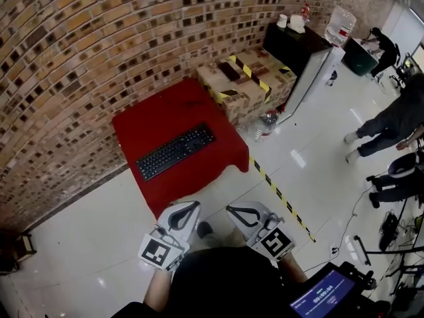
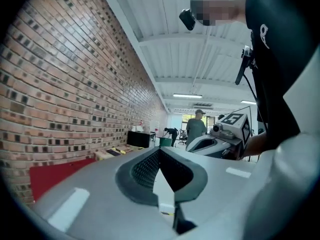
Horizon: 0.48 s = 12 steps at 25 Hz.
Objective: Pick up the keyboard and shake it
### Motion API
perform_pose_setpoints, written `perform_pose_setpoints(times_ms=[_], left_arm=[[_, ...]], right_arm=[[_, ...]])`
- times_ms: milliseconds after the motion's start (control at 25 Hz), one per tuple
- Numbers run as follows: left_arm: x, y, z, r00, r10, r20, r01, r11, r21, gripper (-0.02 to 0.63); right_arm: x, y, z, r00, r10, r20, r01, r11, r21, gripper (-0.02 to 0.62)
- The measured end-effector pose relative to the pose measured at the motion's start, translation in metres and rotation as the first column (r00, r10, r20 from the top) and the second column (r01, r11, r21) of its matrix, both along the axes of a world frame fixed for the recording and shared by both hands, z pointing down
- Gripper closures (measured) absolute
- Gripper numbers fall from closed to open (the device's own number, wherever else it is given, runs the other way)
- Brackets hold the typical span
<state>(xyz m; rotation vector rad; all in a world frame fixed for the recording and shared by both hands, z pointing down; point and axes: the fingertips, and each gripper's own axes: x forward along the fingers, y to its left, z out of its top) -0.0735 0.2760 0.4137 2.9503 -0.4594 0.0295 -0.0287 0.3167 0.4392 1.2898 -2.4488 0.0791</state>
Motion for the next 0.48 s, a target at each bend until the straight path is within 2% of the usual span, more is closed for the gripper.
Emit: perform_pose_setpoints(times_ms=[240,480], left_arm=[[-0.026,-0.031,0.01,0.992,-0.127,-0.009,0.127,0.99,-0.056,0.594],[-0.031,-0.062,0.023,0.974,-0.224,0.021,0.225,0.971,-0.076,0.594]], right_arm=[[-0.019,-0.032,0.004,0.99,-0.135,-0.027,0.134,0.991,-0.022,0.603],[-0.018,-0.068,0.017,0.973,-0.231,0.0,0.231,0.971,-0.054,0.603]])
